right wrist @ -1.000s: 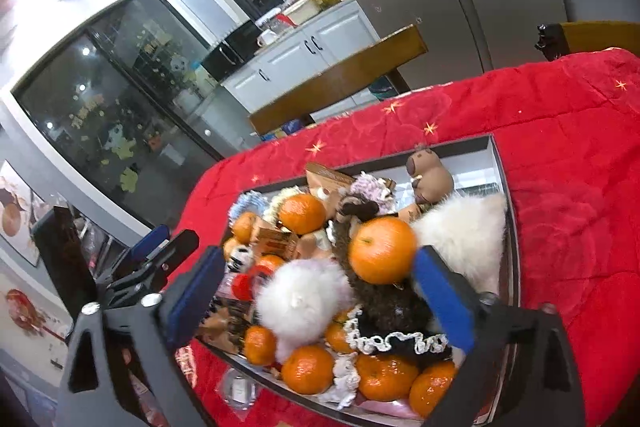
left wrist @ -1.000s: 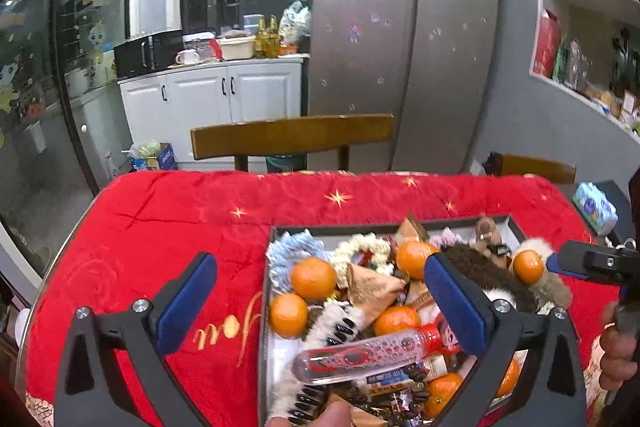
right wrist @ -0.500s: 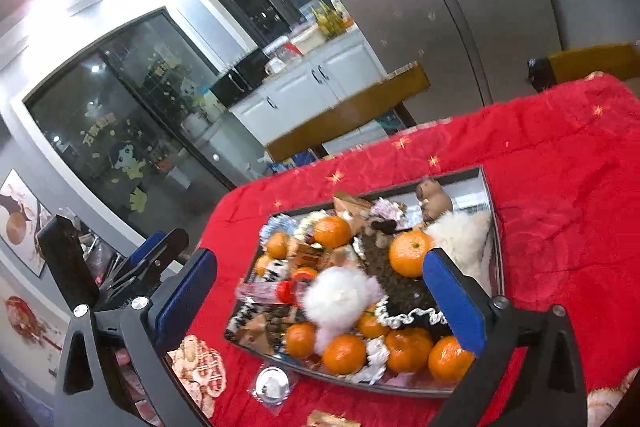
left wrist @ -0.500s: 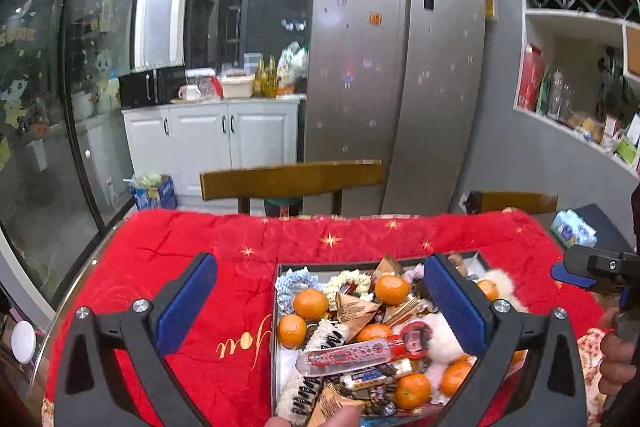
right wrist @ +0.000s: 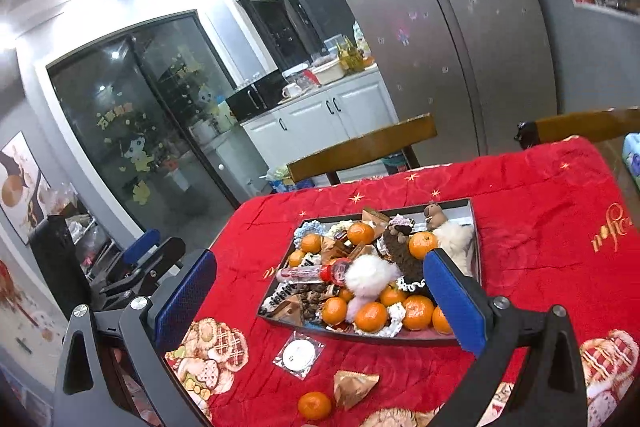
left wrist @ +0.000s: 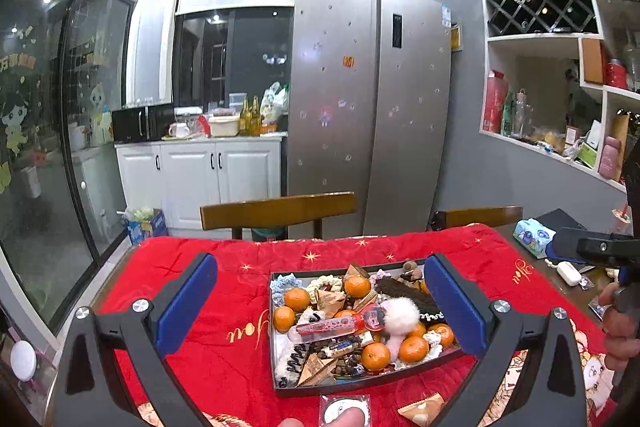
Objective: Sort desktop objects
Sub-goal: 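Withdraw both open tools from the tray toward the loose items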
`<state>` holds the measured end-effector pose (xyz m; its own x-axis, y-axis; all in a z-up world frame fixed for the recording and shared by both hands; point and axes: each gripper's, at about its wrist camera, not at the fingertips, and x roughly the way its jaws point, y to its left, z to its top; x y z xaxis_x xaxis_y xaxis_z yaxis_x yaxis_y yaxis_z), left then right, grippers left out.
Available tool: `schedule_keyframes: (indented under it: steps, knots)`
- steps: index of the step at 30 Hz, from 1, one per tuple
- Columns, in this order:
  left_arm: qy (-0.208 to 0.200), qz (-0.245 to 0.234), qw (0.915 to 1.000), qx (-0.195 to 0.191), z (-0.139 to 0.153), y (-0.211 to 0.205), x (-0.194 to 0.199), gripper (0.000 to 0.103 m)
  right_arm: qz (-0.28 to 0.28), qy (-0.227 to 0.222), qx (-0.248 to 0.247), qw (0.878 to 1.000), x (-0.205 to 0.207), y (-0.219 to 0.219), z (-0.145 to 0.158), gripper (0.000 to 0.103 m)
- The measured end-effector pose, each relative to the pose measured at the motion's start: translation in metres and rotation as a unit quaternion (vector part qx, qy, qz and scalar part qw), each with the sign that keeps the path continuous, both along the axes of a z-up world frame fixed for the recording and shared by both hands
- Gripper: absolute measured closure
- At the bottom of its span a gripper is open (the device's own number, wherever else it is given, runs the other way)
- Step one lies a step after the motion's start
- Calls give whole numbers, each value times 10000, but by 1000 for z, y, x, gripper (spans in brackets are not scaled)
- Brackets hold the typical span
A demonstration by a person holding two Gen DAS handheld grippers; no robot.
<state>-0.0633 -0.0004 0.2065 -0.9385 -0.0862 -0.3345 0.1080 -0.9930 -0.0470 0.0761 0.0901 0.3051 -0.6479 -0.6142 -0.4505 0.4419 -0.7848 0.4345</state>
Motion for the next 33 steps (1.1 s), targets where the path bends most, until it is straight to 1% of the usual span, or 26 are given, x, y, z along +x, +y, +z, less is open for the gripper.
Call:
schedule_keyframes:
  steps: [4,6,8,11,15,17,21,27,30,33]
  knots:
    - [66,-189,9998,34,4,-5,19,0,13,127,157,9998,22,-4,6,0]
    - [88,-139,9999,11,4,-9,27,0,-33,142,280,9995,30,-6,7,0]
    - [69,-166,9998,13,-1,-13,32,0,-148,163,295,9993,39,-6,6,0]
    - [-100,-210,9997,54,-14,-19,34,0,-153,229,336,9991,52,-7,-1,0]
    - [-358,-220,9991,55,-39,-21,32,0,-323,335,610,9971,67,-15,-16,0]
    - [-487,-258,9985,66,-52,-19,27,0,-390,374,747,9957,73,-20,-26,0]
    - [-873,-418,9953,-24,-83,-5,15,0,-432,391,994,9933,76,-32,-48,0]
    - [-1423,-539,9881,-247,-134,19,-10,0,-435,229,879,9949,66,-37,-92,0]
    - [-1721,-527,9829,-382,-158,26,-22,0,-399,-88,1246,9914,55,-45,-124,0]
    - [-1963,-535,9781,-434,-175,28,-31,0,-306,-338,1344,9899,49,-49,-146,0]
